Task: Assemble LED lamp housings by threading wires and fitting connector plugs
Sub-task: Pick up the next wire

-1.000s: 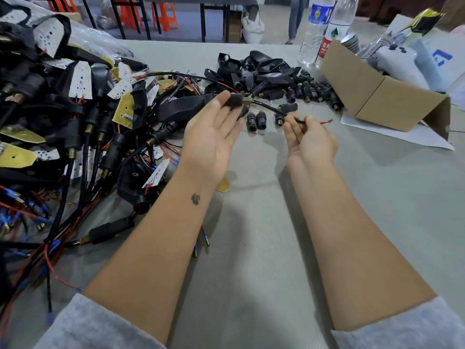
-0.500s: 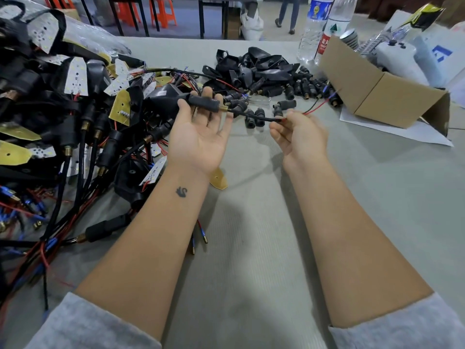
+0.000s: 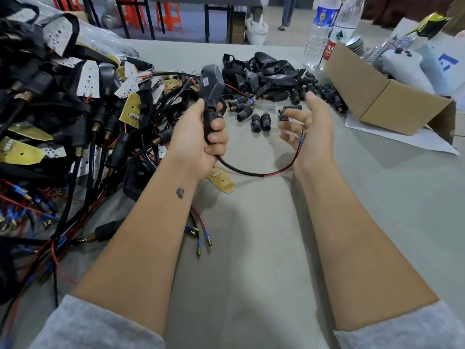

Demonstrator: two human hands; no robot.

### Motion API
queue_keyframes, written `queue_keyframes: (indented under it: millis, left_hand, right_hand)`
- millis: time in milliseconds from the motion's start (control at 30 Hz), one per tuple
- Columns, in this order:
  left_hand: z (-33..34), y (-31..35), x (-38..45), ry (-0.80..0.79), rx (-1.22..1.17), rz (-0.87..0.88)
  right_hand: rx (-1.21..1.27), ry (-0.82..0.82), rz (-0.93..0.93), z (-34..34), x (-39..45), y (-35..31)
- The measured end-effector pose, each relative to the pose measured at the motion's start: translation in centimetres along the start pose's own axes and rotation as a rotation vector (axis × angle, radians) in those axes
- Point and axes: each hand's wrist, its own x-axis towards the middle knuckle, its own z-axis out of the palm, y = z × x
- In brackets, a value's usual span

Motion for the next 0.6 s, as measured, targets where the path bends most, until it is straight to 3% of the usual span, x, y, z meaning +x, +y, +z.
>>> queue_keyframes:
  millis: [100, 200, 300, 467, 600]
  left_hand:
    - [-0.6, 0.1, 0.0, 0.032, 0.010, -0.008]
    - [-1.2, 0.4, 0.1, -0.019, -0.072, -0.046]
    - [-1.7, 0.7, -0.2, -0.195, -0.222, -0.135]
    - [-1.7, 0.7, -0.7, -0.418, -0.086, -0.306]
    - [-0.9, 0.1, -0.8, -0.455, 0.074, -0.521]
  right_hand:
    - [-0.042, -0.084, 0.054, 0.4, -0.6, -0.2]
    - [-0.089, -0.383, 0.198, 0.2, -1.2, -0.3]
    - [0.011, -0.640, 0.345, 0.0, -1.4, -0.7]
    - [0.022, -0.613, 0.323, 0.0, -1.2, -0.4]
    - [0.037, -0.635, 0.262, 1.1, -1.9, 0.0]
